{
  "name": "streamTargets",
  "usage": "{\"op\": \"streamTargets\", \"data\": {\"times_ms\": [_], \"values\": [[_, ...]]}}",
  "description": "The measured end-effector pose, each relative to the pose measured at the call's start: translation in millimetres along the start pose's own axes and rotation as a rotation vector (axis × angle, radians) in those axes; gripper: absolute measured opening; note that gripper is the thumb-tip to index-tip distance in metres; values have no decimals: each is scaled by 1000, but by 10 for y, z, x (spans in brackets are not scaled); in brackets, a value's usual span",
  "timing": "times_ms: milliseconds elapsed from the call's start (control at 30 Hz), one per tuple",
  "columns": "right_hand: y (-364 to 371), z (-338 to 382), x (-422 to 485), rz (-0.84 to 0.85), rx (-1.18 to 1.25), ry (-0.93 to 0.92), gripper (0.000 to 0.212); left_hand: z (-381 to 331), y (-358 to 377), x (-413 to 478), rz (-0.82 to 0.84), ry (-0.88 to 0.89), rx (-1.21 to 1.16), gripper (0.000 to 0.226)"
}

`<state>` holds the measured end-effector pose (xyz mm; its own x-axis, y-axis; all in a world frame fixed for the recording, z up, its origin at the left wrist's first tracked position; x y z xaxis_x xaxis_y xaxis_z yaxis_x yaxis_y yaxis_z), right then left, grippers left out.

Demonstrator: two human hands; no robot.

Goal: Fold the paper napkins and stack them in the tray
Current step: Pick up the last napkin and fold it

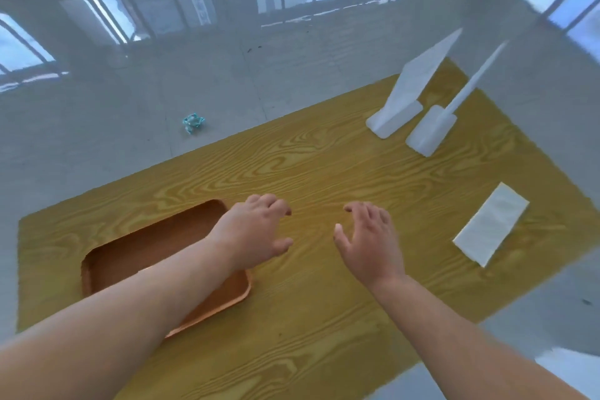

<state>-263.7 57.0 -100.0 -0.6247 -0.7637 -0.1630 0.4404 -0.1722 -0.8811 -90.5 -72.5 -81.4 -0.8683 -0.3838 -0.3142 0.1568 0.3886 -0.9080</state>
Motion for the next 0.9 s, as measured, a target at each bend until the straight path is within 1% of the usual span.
{"op": "streamTargets", "data": {"times_ms": [100,200,333,400,500,633,700,767,900], "values": [[-368,-701,16,-57,-26,131,50,-600,23,533,33,149,52,67],[-658,-1383,-11,-117,-40,255,56,-1127,87,984,61,259,80,70],[-729,-2139,-77,-23,-71,445,62,-1723,228,1445,88,373,95,70],[-656,-2259,-115,27,-87,455,59,-1940,301,1588,101,416,99,68],[-528,-2165,-149,52,-90,373,52,-2195,416,1703,106,496,129,64],[-336,-1686,-106,79,-46,190,50,-2209,511,1702,110,531,169,56],[-260,-1457,-67,104,19,163,52,-2080,520,1656,115,519,185,53],[-194,-1236,-28,151,132,169,58,-1869,509,1558,113,497,196,54],[-17,-710,5,263,309,158,64,-1351,475,1262,82,411,227,53]]}}
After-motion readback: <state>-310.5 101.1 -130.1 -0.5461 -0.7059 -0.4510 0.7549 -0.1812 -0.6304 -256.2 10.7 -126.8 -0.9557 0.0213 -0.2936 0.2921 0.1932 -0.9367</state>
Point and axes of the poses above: each hand's wrist, its own x-axis towards the middle knuckle, its own y-axis out of the palm, z = x × y, the point moved 7 cm from there along x, towards the middle knuckle, and after that the axes turned 11 degrees about y, right-handed, at the moved point
